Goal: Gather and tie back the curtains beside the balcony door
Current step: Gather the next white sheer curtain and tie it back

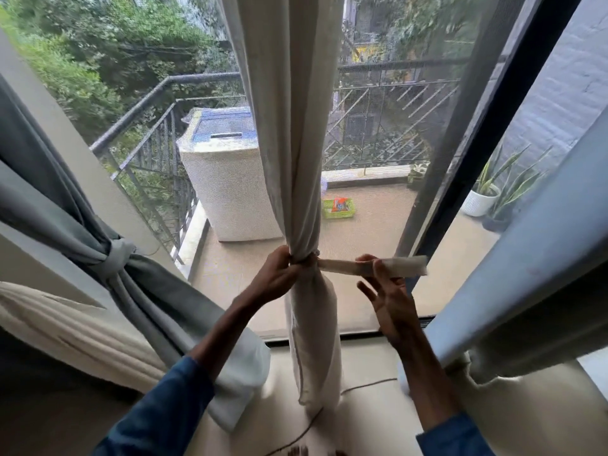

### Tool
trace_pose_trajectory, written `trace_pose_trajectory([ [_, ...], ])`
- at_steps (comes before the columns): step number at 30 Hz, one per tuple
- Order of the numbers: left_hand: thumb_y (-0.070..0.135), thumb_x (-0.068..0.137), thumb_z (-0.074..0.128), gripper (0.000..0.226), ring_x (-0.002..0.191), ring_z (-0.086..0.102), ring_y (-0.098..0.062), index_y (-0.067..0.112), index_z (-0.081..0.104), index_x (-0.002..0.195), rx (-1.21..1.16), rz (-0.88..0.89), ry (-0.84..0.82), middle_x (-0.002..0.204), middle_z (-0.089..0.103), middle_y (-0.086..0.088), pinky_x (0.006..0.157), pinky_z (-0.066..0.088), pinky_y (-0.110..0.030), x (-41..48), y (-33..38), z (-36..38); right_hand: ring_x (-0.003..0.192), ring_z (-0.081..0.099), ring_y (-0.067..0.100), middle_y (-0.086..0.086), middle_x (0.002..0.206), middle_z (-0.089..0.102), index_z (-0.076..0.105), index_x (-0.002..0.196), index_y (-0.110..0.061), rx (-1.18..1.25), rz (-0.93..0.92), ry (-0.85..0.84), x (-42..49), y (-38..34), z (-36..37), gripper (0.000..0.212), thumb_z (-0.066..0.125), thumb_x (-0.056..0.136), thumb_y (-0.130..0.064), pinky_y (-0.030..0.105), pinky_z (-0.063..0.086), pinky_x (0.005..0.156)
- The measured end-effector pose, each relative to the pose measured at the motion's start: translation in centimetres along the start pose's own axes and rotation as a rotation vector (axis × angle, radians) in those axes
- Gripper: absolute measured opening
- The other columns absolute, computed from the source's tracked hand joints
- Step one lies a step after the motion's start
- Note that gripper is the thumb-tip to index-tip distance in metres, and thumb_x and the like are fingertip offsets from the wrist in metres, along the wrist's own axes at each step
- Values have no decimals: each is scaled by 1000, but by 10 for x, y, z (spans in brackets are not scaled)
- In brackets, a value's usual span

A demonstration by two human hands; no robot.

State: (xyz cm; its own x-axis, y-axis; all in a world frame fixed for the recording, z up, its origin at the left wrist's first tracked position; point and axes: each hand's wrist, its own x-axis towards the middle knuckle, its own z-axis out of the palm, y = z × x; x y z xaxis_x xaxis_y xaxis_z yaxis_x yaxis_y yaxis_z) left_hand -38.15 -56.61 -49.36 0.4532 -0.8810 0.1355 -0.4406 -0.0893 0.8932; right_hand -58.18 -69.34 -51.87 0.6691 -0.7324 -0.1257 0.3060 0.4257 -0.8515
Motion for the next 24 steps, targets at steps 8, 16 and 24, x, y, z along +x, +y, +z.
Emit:
trace_pose_trajectory([
  [8,67,76,52,47,78,67,-18,23,70,81,271,-272,237,74,70,5,68,51,-35,17,-2,-9,71,69,13,9,94,78,79,96,-1,-437,-311,-43,-21,15,-18,18,79,80,-9,25,50,56],
  [16,55,86,63,39,72,66,-19,16,62,80,204,-329,140,78,71,-12,63,52,-30,22,7,25,89,75,24,8,97,78,79,102,-7,-474,-55,-297,-31,57,37,17,77,85,-5,27,54,63],
  [24,13,76,73,24,80,64,-12,17,64,98,292,-117,-141,86,64,7,68,58,-29,0,6,8,96,74,25,-9,108,76,77,111,-23,-746,-59,-378,-17,51,33,27,76,84,-24,42,60,84],
])
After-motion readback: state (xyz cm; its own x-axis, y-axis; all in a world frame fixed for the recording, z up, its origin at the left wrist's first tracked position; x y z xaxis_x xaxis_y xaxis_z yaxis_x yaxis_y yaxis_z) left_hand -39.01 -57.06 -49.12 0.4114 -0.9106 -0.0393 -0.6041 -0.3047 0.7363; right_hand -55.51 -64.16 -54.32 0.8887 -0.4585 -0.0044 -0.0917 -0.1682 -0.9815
